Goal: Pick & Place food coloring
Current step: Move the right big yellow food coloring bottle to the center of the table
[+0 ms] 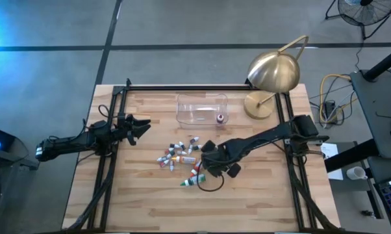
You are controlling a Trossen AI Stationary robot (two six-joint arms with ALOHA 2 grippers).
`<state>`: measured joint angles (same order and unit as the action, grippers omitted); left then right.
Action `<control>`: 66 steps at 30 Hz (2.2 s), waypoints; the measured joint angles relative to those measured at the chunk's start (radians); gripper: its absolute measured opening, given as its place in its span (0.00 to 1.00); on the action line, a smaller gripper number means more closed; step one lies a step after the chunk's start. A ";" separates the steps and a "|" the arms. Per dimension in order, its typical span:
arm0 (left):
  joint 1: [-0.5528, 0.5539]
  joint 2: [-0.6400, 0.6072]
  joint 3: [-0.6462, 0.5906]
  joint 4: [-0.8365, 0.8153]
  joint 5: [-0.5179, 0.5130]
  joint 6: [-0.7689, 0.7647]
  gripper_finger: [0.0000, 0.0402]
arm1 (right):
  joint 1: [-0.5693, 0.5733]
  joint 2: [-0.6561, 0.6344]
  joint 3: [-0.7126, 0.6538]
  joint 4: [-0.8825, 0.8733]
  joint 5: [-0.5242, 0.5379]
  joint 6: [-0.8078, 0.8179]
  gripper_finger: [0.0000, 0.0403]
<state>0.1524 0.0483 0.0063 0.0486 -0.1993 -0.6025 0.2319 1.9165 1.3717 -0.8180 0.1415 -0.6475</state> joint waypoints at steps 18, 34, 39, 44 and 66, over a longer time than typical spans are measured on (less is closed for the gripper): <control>0.000 0.000 0.000 0.000 0.000 0.000 0.42 | -0.032 0.106 0.008 0.096 0.018 -0.086 0.39; 0.000 0.000 0.000 0.000 0.000 0.000 0.42 | -0.085 0.106 0.008 0.096 0.011 0.121 0.28; 0.000 0.000 0.000 0.000 0.000 0.000 0.42 | -0.102 0.089 0.005 0.104 0.004 0.386 0.27; 0.000 0.000 0.000 0.000 0.000 0.000 0.42 | -0.121 -0.001 0.002 0.225 0.135 0.713 0.27; 0.000 0.000 0.000 0.000 0.000 0.000 0.42 | 0.051 -0.429 -0.569 0.750 0.682 1.586 0.27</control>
<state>0.1525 0.0486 0.0063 0.0486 -0.1993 -0.6025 0.2828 1.4876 0.8024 -0.0683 0.8236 0.9386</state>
